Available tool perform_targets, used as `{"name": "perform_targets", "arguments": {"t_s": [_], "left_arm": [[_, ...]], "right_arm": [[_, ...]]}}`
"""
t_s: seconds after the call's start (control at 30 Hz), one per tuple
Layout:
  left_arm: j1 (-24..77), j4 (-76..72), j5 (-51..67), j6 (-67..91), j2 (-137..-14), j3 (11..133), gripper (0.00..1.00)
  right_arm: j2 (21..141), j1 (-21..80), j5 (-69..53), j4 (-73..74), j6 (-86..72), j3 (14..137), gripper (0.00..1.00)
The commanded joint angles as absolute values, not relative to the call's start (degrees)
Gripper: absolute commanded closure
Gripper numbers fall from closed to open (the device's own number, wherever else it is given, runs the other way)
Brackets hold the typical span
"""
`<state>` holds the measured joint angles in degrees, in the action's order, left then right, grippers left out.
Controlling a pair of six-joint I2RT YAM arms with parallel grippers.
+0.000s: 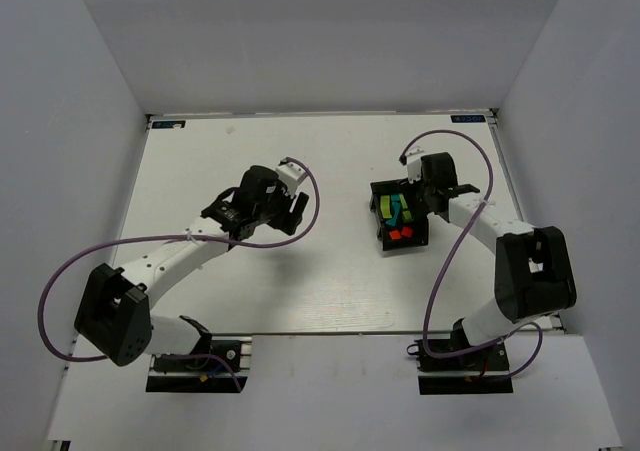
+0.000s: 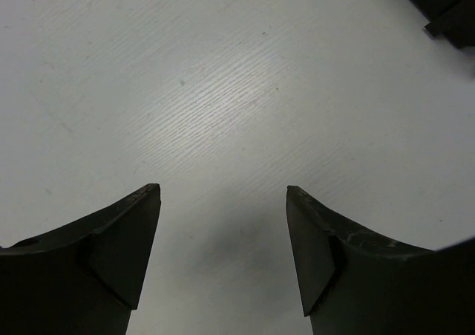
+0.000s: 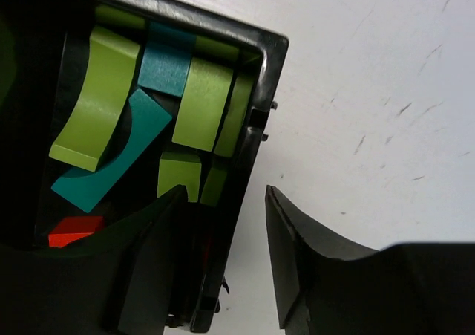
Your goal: Build the wood block tower
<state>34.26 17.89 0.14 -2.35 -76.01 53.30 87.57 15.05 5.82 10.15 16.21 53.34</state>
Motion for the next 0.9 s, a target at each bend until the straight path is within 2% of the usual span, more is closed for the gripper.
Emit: {"name": "perform_targets", "arguments": {"t_s": [0.0, 0.03, 0.07, 0.17, 0.33, 0.6, 0.8, 0.87], "left_arm": [[34.5, 18.5, 3.9, -2.9, -74.8, 54.0, 0.21], [34.5, 18.5, 3.9, -2.9, -74.2, 54.0, 0.21], [34.5, 17.9, 3.9, -2.9, -74.2, 54.0, 0.21], [34.5, 17.9, 4.4, -2.9, -73.0, 54.0, 0.21], [34.5, 17.9, 5.4, -2.4, -72.4, 54.0, 0.21], [34.5, 17.4, 6.1, -2.4, -71.4, 54.0, 0.22], [34.5, 17.4, 4.1, -1.8, -70.8, 53.4, 0.22], [34.5, 17.4, 3.3, -1.8, -70.2, 53.4, 0.22]], "right_arm": [[88.9, 14.3, 3.7, 11.9, 14.9, 55.3, 0.48], [89.1, 13.9, 3.3, 12.2, 14.9, 55.4, 0.52], [89.2, 14.1, 2.6, 12.3, 14.9, 55.5, 0.61], [89.6, 13.8, 1.4, 12.7, 14.8, 55.6, 0.72], [89.7, 13.7, 0.4, 13.9, 15.1, 56.2, 0.98], [85.1, 16.4, 6.4, 11.3, 17.4, 58.9, 1.00], [84.6, 22.9, 21.3, 5.5, 26.3, 61.3, 1.00], [85.2, 25.4, 29.6, -1.3, 29.4, 60.9, 1.00]]}}
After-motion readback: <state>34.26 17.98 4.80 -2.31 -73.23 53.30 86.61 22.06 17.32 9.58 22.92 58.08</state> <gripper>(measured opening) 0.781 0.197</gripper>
